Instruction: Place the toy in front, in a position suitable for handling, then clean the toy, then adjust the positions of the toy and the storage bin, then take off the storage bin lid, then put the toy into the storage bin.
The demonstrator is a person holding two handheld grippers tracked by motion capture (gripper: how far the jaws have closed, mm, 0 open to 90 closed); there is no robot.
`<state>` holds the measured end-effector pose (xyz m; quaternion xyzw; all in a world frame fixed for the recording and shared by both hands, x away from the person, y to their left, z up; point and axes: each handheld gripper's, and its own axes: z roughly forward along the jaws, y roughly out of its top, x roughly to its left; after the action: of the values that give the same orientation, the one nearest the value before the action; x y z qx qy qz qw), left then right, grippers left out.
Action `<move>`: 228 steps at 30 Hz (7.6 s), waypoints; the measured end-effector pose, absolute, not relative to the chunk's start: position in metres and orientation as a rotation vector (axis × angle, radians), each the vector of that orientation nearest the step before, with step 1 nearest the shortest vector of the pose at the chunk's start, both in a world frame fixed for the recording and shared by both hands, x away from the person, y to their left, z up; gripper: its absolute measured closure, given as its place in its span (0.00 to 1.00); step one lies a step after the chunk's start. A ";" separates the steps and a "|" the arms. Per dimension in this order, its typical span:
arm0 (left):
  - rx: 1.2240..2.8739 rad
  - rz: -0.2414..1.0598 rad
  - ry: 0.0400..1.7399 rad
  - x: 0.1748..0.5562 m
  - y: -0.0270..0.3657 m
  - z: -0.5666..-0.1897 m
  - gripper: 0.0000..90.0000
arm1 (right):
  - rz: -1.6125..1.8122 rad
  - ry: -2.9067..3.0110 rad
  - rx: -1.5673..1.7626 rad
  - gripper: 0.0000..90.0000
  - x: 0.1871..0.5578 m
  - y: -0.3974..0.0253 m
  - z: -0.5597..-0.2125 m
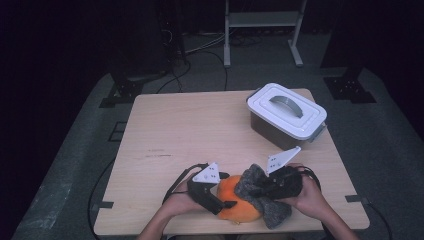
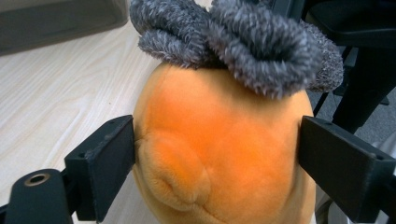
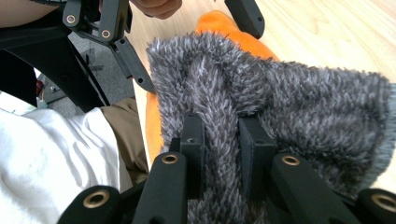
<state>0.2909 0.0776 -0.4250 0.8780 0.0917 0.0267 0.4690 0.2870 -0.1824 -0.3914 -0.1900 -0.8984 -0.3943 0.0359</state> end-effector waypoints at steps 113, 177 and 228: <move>2.090 0.204 0.134 0.282 0.094 -0.426 0.46 | -1.243 -2.791 -0.511 0.85 0.308 -0.159 -0.359; 2.085 0.233 0.137 0.294 0.100 -0.421 0.36 | -1.365 -2.627 -0.627 0.85 0.311 -0.200 -0.399; 2.053 0.188 0.177 0.287 0.115 -0.431 0.47 | -1.359 -2.674 -0.600 0.85 0.307 -0.189 -0.387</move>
<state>0.2872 0.1154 -0.4308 0.8529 0.0734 0.0782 0.5109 0.3074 -0.1893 -0.3875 -0.1959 -0.8734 -0.4440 0.0413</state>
